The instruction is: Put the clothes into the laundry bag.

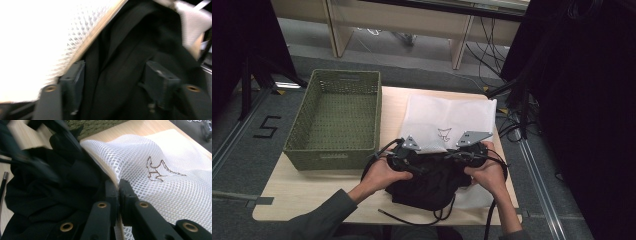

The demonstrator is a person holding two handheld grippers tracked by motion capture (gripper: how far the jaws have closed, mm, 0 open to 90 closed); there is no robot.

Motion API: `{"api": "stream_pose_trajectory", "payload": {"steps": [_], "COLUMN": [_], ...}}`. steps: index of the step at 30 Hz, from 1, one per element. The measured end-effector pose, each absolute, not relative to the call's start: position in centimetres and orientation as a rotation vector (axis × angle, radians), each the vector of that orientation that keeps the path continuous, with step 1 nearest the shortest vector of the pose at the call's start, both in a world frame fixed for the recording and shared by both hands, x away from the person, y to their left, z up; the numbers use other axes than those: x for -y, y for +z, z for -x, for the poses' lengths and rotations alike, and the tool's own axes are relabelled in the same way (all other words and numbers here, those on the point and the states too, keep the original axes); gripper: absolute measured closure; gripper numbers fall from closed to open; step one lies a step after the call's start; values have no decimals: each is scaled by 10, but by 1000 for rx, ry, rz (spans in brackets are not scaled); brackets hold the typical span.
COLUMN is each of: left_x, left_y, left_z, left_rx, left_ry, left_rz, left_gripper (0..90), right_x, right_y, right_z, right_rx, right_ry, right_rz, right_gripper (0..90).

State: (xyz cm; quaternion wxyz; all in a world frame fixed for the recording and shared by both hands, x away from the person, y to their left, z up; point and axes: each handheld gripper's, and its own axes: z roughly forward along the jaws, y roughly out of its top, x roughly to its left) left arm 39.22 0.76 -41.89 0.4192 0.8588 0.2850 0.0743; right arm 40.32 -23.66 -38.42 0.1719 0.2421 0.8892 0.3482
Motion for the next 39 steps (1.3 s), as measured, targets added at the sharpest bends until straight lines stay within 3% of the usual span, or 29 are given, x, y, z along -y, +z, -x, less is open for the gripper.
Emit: {"api": "stream_pose_trajectory", "payload": {"steps": [2,6,14,15,17,20,22,25,29,32,35,39], "left_x": [-16,-27,-5,7,16,24,25,21,17,24,27,23], "left_y": [-410,-409,-456,-467,-471,-472,-467,-453,-437,-448,-463,-456], "left_z": [-383,-368,-351,-351,-356,-367,-373,-386,-407,-413,-415,-409], "left_rx": [-698,-669,-595,-593,-587,-570,-595,-633,-708,-710,-752,-764], "left_ry": [209,205,143,214,270,284,279,328,334,299,262,250], "left_rz": [-2148,-2168,-2318,-2367,-2389,-2389,-2368,-2325,-2237,-2266,-2254,-2220], "left_gripper": [257,241,177,191,299,628,729,769,773,751,623,430], "right_x": [236,235,235,234,233,233,233,235,233,233,236,240], "right_y": [-385,-385,-386,-386,-386,-387,-387,-385,-381,-381,-388,-390], "right_z": [-403,-403,-402,-403,-403,-403,-403,-402,-401,-402,-404,-404], "right_rx": [-2525,-2528,-2533,-2535,-2539,-2543,-2534,-2533,-2525,-2524,-2536,-2535], "right_ry": [984,983,977,977,975,967,975,977,994,988,970,970], "right_rz": [-686,-687,-695,-696,-681,-677,-684,-685,-679,-673,-695,-721], "right_gripper": [874,874,874,874,874,874,874,875,875,875,875,875]}}
